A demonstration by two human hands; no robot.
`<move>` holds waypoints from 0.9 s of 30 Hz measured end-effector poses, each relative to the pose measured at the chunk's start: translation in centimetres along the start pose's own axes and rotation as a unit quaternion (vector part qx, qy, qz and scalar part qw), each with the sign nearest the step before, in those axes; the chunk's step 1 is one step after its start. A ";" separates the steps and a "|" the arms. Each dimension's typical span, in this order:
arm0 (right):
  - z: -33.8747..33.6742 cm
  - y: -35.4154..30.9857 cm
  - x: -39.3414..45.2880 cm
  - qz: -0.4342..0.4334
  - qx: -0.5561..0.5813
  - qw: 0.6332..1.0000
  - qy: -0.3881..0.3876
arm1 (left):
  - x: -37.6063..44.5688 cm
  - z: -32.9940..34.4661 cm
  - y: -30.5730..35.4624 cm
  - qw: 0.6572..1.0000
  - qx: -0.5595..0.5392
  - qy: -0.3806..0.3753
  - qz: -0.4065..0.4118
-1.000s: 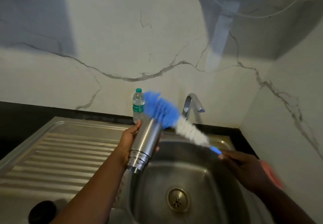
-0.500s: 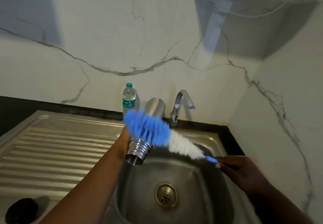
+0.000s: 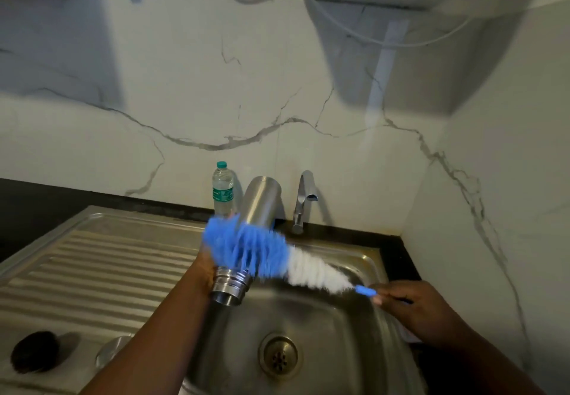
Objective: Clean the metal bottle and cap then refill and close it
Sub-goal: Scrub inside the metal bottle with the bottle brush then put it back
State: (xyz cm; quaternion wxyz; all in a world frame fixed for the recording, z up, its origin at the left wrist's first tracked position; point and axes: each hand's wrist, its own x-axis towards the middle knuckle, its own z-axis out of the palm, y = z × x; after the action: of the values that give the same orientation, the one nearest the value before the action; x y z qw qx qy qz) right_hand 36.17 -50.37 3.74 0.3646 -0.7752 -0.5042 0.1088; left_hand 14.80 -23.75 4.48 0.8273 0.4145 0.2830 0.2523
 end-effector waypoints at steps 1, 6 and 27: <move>-0.2 0.8 -0.2 0.004 -0.001 1.000 -0.010 | -0.5 0.3 -0.1 1.000 0.012 0.001 0.000; 0.5 0.5 1.3 0.023 0.096 0.992 0.084 | -0.4 1.0 -0.8 0.992 -0.083 -0.055 -0.078; 2.5 -2.3 0.5 0.019 -0.026 0.998 0.046 | 2.8 -1.5 -1.5 0.992 -0.083 -0.064 -0.076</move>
State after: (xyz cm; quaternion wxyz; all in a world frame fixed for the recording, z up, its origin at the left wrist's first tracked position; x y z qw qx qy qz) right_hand 33.49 -48.28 3.63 0.3648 -0.7982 -0.4747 0.0664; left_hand 16.05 -21.95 1.80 0.8922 0.3367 0.2381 0.1842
